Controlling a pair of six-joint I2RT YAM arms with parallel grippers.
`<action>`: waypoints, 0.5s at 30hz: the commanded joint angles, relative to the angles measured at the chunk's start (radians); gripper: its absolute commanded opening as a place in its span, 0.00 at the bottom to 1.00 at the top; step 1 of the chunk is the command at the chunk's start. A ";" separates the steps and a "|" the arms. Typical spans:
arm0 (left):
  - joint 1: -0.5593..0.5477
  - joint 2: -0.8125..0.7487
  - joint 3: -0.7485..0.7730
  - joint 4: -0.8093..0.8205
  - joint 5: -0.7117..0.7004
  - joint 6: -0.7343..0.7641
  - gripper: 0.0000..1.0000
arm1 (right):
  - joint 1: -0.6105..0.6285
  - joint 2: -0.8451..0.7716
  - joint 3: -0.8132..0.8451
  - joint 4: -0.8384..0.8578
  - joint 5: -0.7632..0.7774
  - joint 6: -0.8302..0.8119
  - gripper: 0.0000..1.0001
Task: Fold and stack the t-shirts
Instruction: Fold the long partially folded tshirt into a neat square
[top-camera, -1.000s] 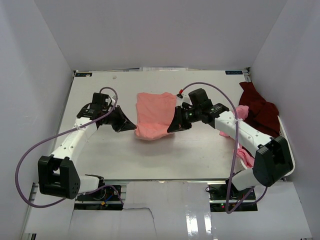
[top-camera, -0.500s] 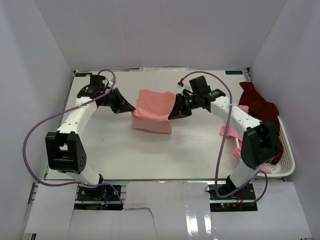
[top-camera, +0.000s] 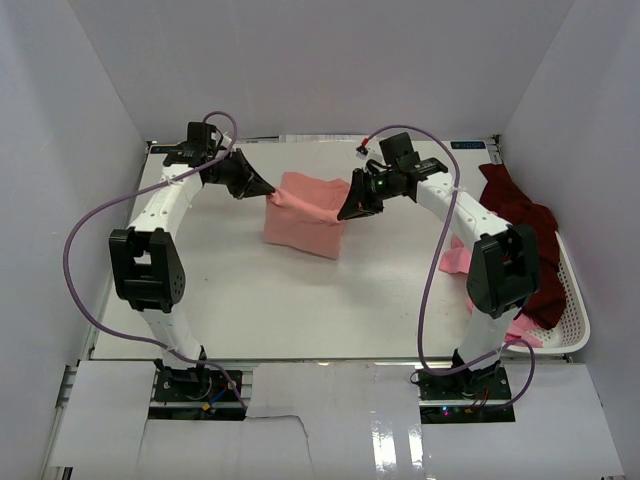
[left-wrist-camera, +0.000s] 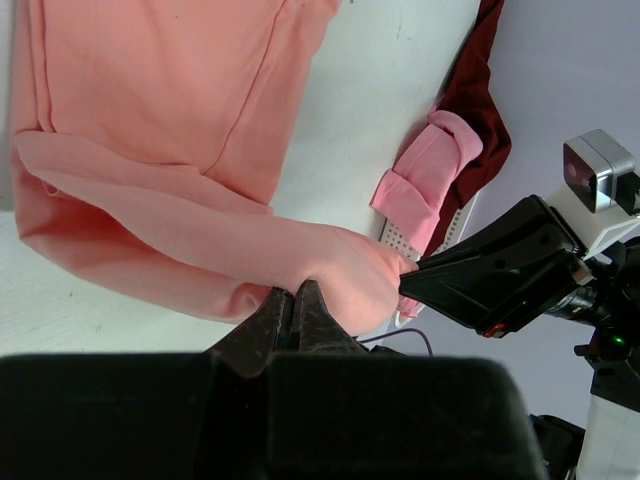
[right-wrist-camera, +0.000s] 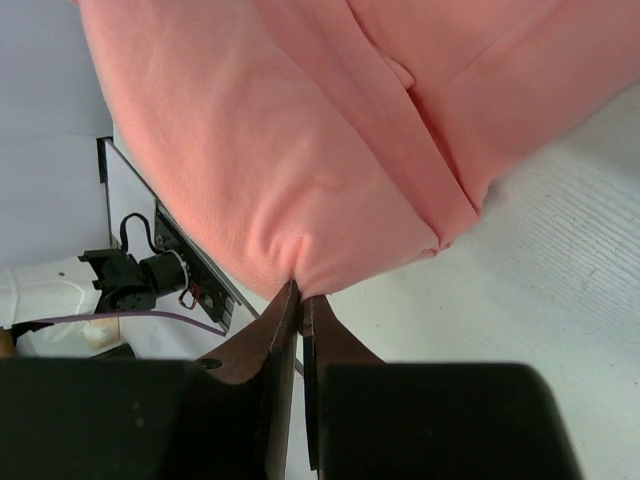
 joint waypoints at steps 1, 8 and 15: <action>0.007 0.012 0.093 0.011 0.022 0.010 0.00 | -0.012 0.016 0.090 -0.037 -0.015 -0.029 0.08; 0.006 0.117 0.225 0.005 0.038 0.011 0.00 | -0.039 0.085 0.196 -0.068 -0.013 -0.034 0.08; 0.007 0.226 0.351 0.029 0.038 0.014 0.00 | -0.062 0.153 0.279 -0.082 -0.009 -0.035 0.08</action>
